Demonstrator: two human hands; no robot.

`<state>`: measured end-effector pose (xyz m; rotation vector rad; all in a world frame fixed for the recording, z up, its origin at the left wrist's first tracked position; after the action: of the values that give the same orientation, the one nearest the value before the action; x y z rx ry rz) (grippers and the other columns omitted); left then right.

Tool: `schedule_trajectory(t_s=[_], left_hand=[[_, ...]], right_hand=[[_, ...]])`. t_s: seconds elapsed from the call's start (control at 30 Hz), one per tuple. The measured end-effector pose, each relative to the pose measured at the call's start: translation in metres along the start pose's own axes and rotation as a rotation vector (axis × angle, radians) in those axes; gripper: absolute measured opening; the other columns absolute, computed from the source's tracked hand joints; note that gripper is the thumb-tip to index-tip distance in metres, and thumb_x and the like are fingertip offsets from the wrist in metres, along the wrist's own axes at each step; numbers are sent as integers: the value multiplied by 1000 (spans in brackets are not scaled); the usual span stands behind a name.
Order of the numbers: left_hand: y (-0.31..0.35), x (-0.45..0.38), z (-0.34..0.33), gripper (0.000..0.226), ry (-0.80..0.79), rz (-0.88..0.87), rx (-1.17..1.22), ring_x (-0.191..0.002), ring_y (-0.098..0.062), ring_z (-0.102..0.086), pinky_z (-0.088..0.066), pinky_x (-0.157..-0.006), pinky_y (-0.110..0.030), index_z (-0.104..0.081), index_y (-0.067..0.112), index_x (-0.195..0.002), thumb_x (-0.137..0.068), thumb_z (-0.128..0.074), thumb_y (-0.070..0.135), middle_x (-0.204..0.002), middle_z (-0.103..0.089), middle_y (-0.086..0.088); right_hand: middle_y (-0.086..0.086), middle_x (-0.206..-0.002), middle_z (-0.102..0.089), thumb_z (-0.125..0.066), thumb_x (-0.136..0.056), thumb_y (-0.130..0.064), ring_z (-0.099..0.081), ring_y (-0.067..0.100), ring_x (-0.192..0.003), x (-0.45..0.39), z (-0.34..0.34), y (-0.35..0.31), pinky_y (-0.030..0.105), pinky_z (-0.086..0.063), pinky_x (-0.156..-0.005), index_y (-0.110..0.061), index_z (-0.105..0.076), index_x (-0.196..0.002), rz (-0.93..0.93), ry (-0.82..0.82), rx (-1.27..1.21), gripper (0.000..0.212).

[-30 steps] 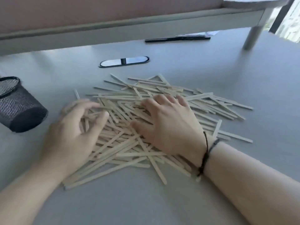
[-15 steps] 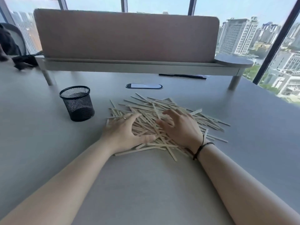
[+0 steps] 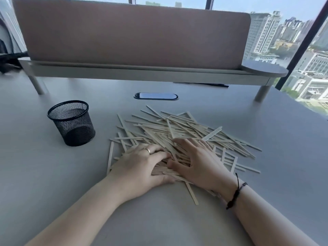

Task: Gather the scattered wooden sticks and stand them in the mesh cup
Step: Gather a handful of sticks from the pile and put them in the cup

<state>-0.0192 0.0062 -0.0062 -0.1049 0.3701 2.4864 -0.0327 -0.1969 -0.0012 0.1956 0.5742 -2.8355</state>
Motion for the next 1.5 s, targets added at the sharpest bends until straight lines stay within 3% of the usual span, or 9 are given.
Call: schedule_trajectory(t_s=[0.17, 0.5, 0.63, 0.73, 0.97, 1.07, 1.27, 1.4, 1.5], left_hand=[[-11, -8, -9, 67, 85, -73, 77, -112, -16, -53, -48, -95, -40, -66, 31, -128, -86, -42, 77, -122, -62, 18], [-20, -22, -21, 44, 164, -99, 162, -96, -10, -39, -45, -92, -41, -69, 21, -105, -78, -70, 56, -96, -53, 17], [-20, -24, -21, 33, 172, -93, 167, -98, -14, -41, -45, -91, -42, -65, 21, -91, -76, -74, 49, -92, -59, 12], [-18, -25, -20, 34, 157, -112, 140, -93, -10, -32, -36, -85, -32, -46, 30, -80, -79, -76, 46, -86, -50, 13], [-14, -28, -16, 39, 185, -231, 13, -83, -25, -52, -38, -79, -37, -36, 28, -79, -82, -70, 48, -76, -38, 12], [-11, -28, -13, 32, 223, -264, -7, -76, -28, -57, -31, -69, -31, -51, 22, -80, -85, -74, 43, -72, -55, 2], [-15, -29, -14, 32, 286, -303, 29, -65, -34, -63, -44, -55, -34, -59, 19, -91, -84, -64, 50, -69, -68, -3], [-13, -27, -10, 30, 422, -295, 41, -57, -33, -61, -41, -46, -30, -58, 19, -82, -81, -68, 47, -61, -64, -3], [-16, -25, -4, 29, 513, -263, 157, -53, -30, -63, -46, -46, -30, -57, 24, -86, -85, -70, 50, -60, -64, -1]], right_hand=[[-20, -138, -49, -51, -83, -73, -41, 8, -130, -1, -2, 4, 28, -31, -109, -45, -40, -138, -30, 10, -66, 63], [-17, -134, -54, -52, -80, -74, -49, 9, -127, -2, -5, 5, 38, -40, -106, -47, -43, -133, -53, 36, -155, 60], [-20, -132, -54, -55, -82, -69, -50, 3, -124, 0, -2, 5, 32, -43, -102, -45, -45, -133, -70, 55, -213, 57], [-20, -132, -53, -59, -84, -63, -50, -3, -119, 1, 1, 6, 20, -39, -94, -42, -48, -133, -74, 62, -244, 55], [-21, -131, -55, -59, -86, -61, -49, -7, -116, 4, 1, 6, -1, -29, -87, -37, -51, -133, -74, 87, -274, 54], [-22, -130, -56, -58, -87, -61, -46, -12, -113, 3, 1, 5, -5, -27, -86, -37, -52, -132, -66, 96, -280, 51], [-22, -122, -59, -49, -92, -61, -50, -6, -117, 3, 0, 4, 1, -31, -92, -32, -57, -128, -56, 133, -348, 47], [-17, -122, -64, -40, -92, -65, -55, -2, -116, 3, 2, 2, 22, -42, -98, -32, -59, -126, -62, 133, -417, 52], [-21, -115, -65, -36, -92, -68, -60, -8, -103, 6, 6, -1, 11, -42, -86, -33, -60, -123, -67, 122, -504, 53]])
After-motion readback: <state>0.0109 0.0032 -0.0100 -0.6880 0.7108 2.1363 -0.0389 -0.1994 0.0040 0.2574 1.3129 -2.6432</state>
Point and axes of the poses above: each hand's wrist, its own x-axis away from the middle knuckle, its own z-axis out of the back of the hand, y = z × x, the point moved 1 cm from there along -x, towards the middle knuckle
